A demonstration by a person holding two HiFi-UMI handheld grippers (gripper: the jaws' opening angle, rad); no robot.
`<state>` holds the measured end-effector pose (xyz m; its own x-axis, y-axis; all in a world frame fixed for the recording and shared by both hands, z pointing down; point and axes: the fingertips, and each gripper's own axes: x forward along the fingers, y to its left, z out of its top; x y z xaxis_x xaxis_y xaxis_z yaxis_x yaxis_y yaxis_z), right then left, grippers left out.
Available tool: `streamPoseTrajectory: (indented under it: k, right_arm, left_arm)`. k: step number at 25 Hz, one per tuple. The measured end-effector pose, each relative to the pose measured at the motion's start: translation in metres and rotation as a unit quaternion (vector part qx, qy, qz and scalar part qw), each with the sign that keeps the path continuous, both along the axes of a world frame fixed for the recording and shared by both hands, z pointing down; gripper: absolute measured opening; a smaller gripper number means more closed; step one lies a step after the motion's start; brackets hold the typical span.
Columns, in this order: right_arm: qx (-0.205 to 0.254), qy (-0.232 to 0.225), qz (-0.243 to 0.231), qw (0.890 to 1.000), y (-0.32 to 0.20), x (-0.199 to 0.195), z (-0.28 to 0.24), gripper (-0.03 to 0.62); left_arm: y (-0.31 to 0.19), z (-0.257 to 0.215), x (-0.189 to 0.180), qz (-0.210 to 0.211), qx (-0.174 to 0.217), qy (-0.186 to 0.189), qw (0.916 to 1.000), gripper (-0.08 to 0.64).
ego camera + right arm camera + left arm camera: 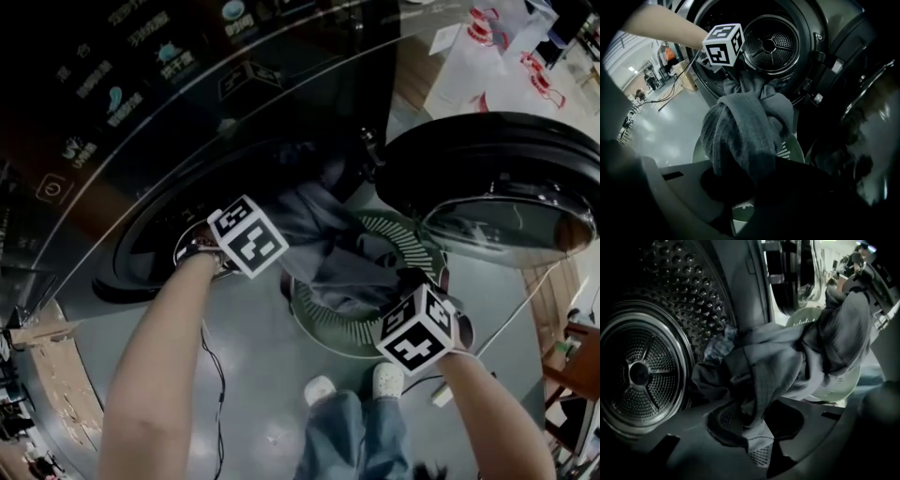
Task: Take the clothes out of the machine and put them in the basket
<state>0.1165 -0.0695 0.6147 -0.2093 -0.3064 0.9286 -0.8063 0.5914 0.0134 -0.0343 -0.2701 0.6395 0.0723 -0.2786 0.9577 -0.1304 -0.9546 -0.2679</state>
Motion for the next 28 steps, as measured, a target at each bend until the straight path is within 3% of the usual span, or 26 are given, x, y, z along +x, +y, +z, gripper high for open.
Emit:
streamPoseTrajectory:
  k: [4, 7, 11, 18, 28]
  right_arm:
    - [-0.001, -0.001, 0.01, 1.0, 0.002, 0.0, -0.01, 0.058]
    - [-0.002, -0.012, 0.025, 1.0, 0.006, -0.001, -0.019, 0.058]
    - [0.002, -0.027, 0.052, 0.998, 0.011, 0.0, -0.032, 0.058]
    - [0.012, -0.045, 0.076, 0.996, 0.026, 0.008, -0.061, 0.059]
    - [0.028, -0.063, 0.099, 0.993, 0.039, 0.035, -0.111, 0.06]
  left_arm:
    - [0.02, -0.026, 0.0, -0.057, -0.003, 0.042, 0.9975, 0.086]
    - [0.037, -0.051, 0.006, -0.111, -0.014, 0.09, 0.9897, 0.086]
    - [0.065, -0.079, 0.017, -0.131, -0.031, 0.141, 0.9808, 0.086]
    - [0.117, -0.141, 0.044, -0.179, -0.071, 0.258, 0.9469, 0.086]
    - [0.188, -0.207, 0.098, -0.221, -0.138, 0.358, 0.8966, 0.086]
